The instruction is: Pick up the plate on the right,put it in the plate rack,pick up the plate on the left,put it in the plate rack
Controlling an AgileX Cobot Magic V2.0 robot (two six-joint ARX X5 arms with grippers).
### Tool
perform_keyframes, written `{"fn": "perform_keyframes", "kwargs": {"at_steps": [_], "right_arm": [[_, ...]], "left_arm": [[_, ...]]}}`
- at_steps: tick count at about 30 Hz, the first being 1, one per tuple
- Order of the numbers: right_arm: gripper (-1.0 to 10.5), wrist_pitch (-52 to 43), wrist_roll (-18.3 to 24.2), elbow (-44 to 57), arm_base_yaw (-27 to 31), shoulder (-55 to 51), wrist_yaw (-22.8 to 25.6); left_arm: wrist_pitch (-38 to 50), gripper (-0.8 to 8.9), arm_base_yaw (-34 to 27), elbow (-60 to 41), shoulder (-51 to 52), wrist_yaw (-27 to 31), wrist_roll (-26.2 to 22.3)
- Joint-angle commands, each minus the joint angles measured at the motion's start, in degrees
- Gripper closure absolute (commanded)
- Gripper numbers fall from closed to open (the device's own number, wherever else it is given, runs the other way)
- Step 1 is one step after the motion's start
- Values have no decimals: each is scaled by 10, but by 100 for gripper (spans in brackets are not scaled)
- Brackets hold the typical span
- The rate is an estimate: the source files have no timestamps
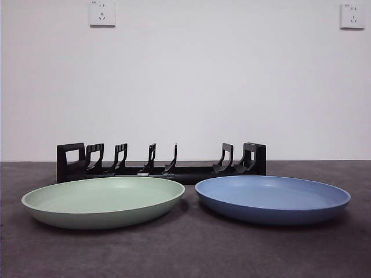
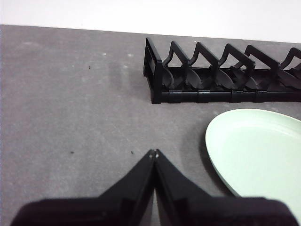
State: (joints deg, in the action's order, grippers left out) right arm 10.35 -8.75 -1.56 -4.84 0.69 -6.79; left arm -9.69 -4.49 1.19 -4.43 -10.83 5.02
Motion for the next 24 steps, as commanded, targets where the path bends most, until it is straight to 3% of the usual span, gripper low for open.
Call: {"fn": "perform_keyframes", "kwargs": {"at_steps": [1,9,14,24], "right_arm": [[958,-5,-61,-21,0,3,4],[959,4,-67,-133,0,65,3],[959,33,-66,-227,0,142,-6],[959,208,37,-460,0,316,-97]], "left_arm": [[-1,821,-2,18,-1,-6,27],[-23,821,-2,107,-32,-29,68],[-47,821,-2,182,-77,-49,68],[-176,821,-1,381,-201,-174,26]]}}
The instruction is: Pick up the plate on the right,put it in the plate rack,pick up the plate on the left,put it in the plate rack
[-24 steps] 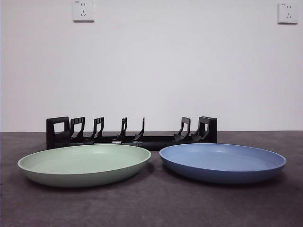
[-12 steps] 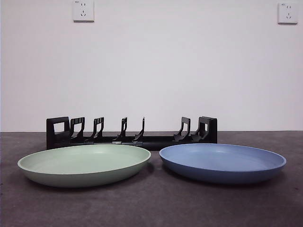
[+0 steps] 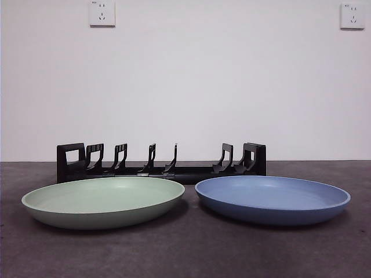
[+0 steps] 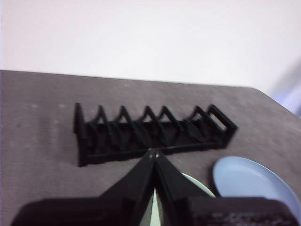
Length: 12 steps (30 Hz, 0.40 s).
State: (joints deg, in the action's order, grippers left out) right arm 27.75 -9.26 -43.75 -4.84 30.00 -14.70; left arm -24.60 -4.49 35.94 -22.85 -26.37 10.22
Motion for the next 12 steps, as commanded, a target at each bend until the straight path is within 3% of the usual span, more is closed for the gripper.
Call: {"fn": "perform_keyframes", "kwargs": {"at_steps": [1,6,12], "right_arm": [[959,56,53,-57,0,35,-26],[958,175,105,-150,0,90,-45],[958,252,150,-205,0,121,-55]], "left_arm": [[-43,821,-1,51,-26,-29,-35],[-149,821,9,142,-73,-72,-95],[-238,821,36,205,-99,-71,-141]]}}
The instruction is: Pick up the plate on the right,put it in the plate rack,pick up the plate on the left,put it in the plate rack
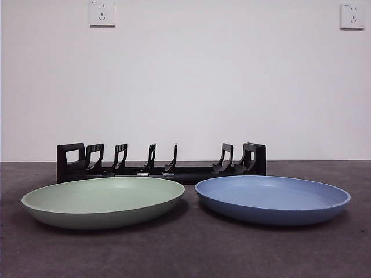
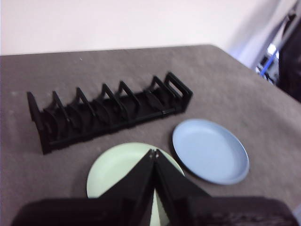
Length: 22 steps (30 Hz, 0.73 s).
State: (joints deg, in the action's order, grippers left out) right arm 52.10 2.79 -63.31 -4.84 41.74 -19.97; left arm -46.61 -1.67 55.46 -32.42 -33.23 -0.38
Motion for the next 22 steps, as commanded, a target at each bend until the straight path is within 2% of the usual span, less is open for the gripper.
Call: {"fn": "perform_keyframes", "kwargs": {"at_steps": [1,11,12,14,15,16,17,18,20,22], "right_arm": [[958,11,30,-12,-1,5,-2],[944,19,30,-14,-1,5,-2],[943,19,30,-14,-1,5,-2],[910,19,29,-14,-1,5,-2],[833,19,27,-14,-1,5,-2],[751,19,24,-14,-1,5,-2],[656,19,18,-14,-1,5,-2],[520,19,14,-14,-1,5,-3],[332,19,14,-14,-1,6,-4],[294,19,13,-14,-1,9,-7]], "left_arm": [[-24,821,11,13,-3,-2,-38],[-35,805,38,13,-9,-2,-38],[-35,762,40,13,-11,-3,-37],[-35,572,44,13,-13,-2,-37],[-34,398,47,13,-13,-2,-37],[-34,268,49,13,-13,-2,-37],[-33,182,52,13,-13,-2,-37],[-32,153,56,13,-14,-2,-37],[-31,153,64,13,-16,-2,-38],[-31,153,71,13,-20,-2,-40]]}}
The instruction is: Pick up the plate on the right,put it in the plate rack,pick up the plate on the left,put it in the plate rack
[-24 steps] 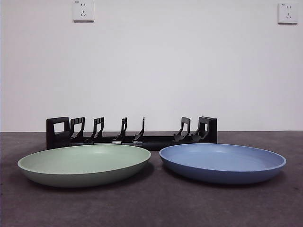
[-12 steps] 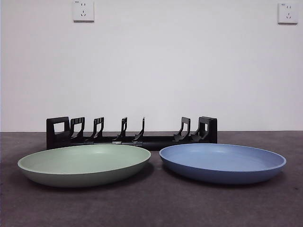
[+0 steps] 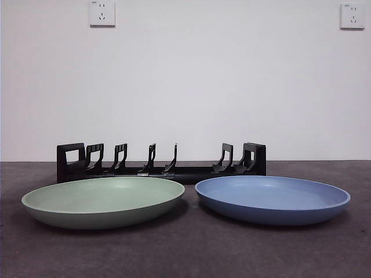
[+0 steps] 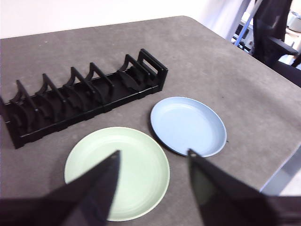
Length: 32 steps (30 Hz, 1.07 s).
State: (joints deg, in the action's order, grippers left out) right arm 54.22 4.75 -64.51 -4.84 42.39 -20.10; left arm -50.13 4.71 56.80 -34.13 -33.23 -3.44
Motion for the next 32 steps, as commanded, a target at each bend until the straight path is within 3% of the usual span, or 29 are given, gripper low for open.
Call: {"fn": "perform_keyframes", "kwargs": {"at_steps": [1,13,32], "right_arm": [[294,-2,-7,-2,-1,3,-8],[295,-3,-19,-3,-1,67,-11],[326,-51,-29,-3,-1,410,-7]], "left_arm": [[5,153,12,0,-5,-2,-14],[2,154,79,59,-60,-2,-61],[-12,154,169,97,-148,-2,-88]]}}
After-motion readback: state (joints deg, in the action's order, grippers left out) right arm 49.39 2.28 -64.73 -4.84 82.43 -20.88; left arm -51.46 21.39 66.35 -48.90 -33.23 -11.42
